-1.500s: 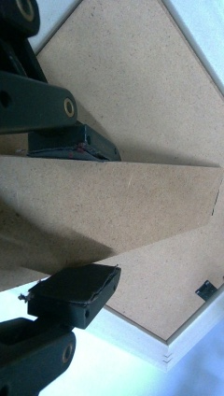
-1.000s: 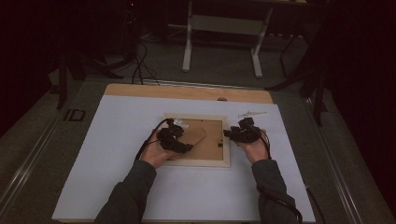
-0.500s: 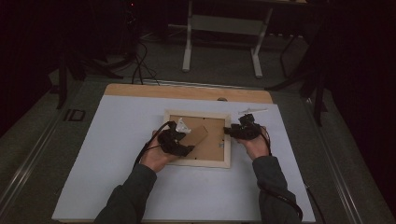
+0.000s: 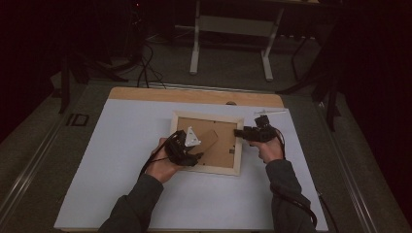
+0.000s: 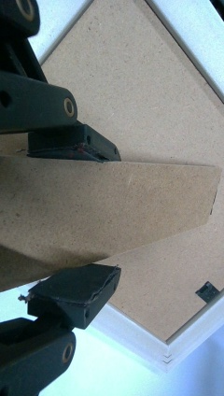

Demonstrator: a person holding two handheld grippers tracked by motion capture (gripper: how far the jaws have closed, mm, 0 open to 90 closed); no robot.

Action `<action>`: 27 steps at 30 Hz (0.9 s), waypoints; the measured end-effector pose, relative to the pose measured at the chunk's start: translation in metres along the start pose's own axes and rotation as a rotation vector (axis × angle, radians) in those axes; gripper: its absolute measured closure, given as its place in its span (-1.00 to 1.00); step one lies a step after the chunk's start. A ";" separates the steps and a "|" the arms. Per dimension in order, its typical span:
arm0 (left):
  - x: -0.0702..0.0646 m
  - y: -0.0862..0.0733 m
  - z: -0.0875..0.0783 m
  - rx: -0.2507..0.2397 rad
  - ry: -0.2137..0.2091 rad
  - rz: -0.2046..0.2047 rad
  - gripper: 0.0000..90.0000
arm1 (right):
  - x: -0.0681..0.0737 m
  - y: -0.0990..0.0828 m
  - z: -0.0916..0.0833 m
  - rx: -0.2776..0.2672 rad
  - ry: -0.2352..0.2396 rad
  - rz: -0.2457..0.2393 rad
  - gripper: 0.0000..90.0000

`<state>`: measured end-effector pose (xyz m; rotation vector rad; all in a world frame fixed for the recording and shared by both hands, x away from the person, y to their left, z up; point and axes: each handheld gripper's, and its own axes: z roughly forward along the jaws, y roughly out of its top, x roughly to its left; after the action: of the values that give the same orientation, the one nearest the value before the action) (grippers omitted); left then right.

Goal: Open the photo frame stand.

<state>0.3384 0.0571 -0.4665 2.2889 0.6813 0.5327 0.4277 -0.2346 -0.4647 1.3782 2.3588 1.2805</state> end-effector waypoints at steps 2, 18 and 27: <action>-0.001 0.000 0.000 -0.007 0.002 0.010 -0.05 | -0.001 0.001 -0.001 -0.002 0.012 -0.004 0.12; -0.002 -0.001 -0.002 -0.028 0.023 0.051 -0.06 | -0.009 0.001 -0.005 -0.014 0.091 0.044 0.17; -0.001 -0.001 -0.003 -0.042 0.017 0.060 -0.06 | -0.010 0.001 -0.004 -0.013 0.131 0.062 0.17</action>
<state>0.3358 0.0584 -0.4654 2.2741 0.6058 0.5901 0.4320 -0.2445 -0.4638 1.4147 2.4042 1.4419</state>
